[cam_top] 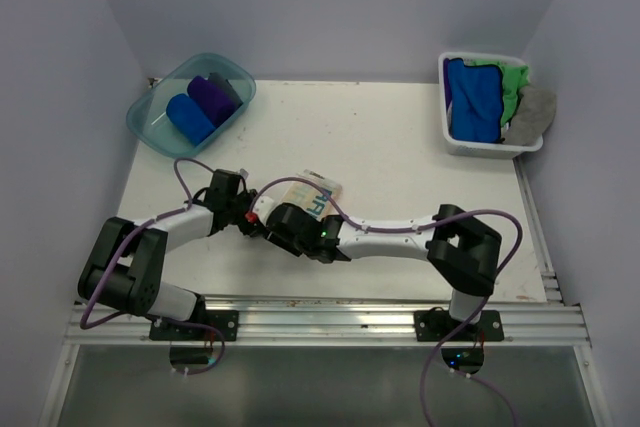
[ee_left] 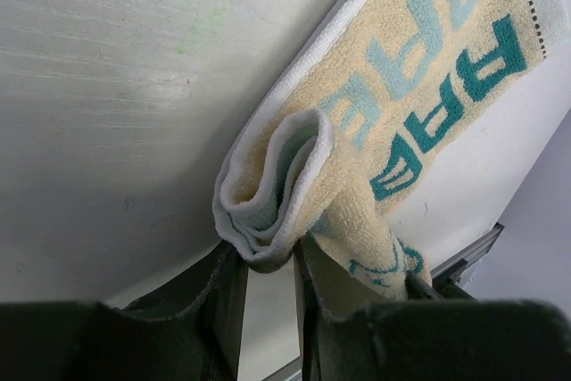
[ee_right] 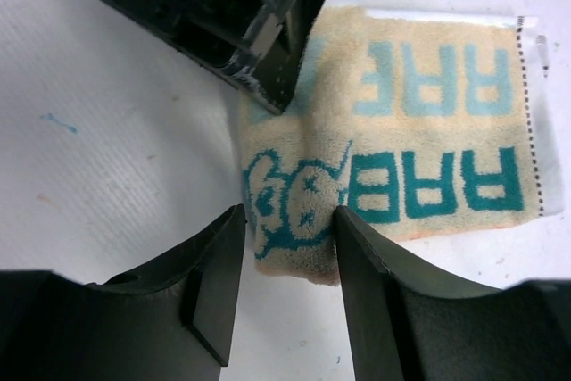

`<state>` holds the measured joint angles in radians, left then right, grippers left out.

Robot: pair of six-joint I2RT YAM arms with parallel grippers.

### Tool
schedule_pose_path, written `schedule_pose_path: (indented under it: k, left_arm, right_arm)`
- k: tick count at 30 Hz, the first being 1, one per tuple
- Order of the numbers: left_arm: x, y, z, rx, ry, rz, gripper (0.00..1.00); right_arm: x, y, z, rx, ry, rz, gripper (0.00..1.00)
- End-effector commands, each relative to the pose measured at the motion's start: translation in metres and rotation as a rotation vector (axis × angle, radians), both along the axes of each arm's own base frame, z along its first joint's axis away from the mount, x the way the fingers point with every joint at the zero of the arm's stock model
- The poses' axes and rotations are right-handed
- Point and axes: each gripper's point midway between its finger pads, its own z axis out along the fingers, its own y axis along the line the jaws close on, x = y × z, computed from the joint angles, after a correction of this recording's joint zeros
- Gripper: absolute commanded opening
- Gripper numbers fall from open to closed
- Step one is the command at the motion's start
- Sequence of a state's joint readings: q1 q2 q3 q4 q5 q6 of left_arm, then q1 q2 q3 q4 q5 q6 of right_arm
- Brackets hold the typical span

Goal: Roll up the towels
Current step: Roll the towel

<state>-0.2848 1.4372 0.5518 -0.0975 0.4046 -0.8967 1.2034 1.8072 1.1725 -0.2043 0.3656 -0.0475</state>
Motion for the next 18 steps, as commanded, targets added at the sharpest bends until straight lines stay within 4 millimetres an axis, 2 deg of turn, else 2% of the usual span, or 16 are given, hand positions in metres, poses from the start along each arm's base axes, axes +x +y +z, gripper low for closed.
schedule_pose_path:
  k: [1,5,8,10,18]
  left_arm:
    - [0.01,-0.001,0.007,0.016,-0.043,-0.013,0.29]
    - [0.009,-0.001,0.005,0.017,-0.033,-0.014,0.29]
    - [0.007,0.0,0.004,0.019,-0.03,-0.015,0.29]
    - [0.007,0.0,0.004,0.019,-0.03,-0.015,0.29]
    - [0.008,0.0,0.005,0.024,-0.031,-0.015,0.29]
  right_arm:
    - [0.018,0.0,0.03,0.053,-0.115,-0.05,0.49]
    - [0.023,-0.001,0.052,0.096,-0.144,-0.089,0.5]
    - [0.018,0.006,0.07,0.149,-0.143,-0.069,0.5]
    - [0.015,0.011,0.073,0.158,-0.129,-0.051,0.5]
    - [0.002,0.022,0.04,0.095,-0.066,0.031,0.48]
